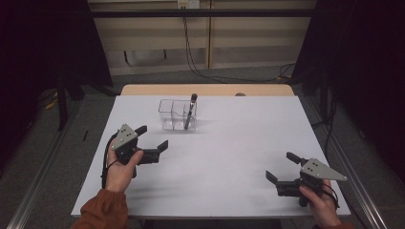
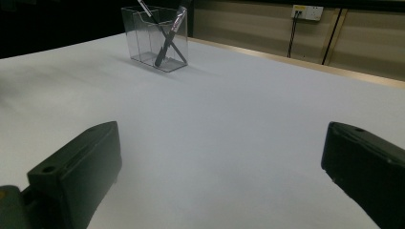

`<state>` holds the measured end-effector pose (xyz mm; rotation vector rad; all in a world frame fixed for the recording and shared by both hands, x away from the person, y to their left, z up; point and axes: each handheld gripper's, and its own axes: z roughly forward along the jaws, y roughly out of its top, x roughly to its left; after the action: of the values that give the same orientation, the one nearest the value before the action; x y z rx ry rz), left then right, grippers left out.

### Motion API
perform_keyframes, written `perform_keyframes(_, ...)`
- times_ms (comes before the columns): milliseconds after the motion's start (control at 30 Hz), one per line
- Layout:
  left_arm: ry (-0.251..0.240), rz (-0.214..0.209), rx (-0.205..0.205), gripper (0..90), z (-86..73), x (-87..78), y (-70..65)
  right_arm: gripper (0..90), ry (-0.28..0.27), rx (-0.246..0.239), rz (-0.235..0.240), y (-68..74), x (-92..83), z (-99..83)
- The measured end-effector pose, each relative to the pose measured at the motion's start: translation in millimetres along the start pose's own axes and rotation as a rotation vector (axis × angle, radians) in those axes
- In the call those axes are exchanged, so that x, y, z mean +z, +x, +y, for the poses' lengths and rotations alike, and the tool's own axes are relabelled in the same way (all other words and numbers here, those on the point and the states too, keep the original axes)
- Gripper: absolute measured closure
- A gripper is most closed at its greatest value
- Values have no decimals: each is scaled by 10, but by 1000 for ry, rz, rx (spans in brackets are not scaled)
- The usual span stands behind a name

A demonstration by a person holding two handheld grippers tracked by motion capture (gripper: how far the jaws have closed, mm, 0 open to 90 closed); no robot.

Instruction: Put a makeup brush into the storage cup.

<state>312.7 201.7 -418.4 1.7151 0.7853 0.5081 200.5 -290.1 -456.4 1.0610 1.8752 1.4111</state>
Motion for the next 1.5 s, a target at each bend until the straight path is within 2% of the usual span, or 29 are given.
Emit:
perform_keyframes(233,-1,26,-24,19,-116,-139,1,0,-1,-1,1,1,-1,1)
perform_keyframes(267,-5,31,-39,19,-131,-163,-16,0,-1,0,0,1,-2,1)
perform_keyframes(533,-3,34,-35,19,-223,-342,-93,0,-1,2,-1,3,-4,2)
perform_keyframes(700,-12,38,-54,20,-242,-429,-108,0,-3,1,-3,3,-4,2)
perform_keyframes(767,-17,46,-37,22,-244,-473,-131,0,-5,1,-2,2,-6,2)
perform_keyframes(933,-12,29,-41,22,-288,-513,-193,0,-4,1,-5,3,-8,1)
perform_keyframes(1100,-6,38,-48,23,-332,-529,-223,0,-5,-3,-6,5,-12,2)
perform_keyframes(1300,6,40,-37,22,-362,-548,-232,0,-6,-1,-6,3,-22,2)
perform_keyframes(1400,18,46,-48,22,-395,-566,-223,0,-6,-4,-5,3,-25,2)
perform_keyframes(1467,29,52,-37,22,-411,-600,-219,0,-6,-5,-4,4,-26,3)
perform_keyframes(1500,28,52,-51,22,-419,-606,-229,0,-7,-3,-5,6,-27,3)
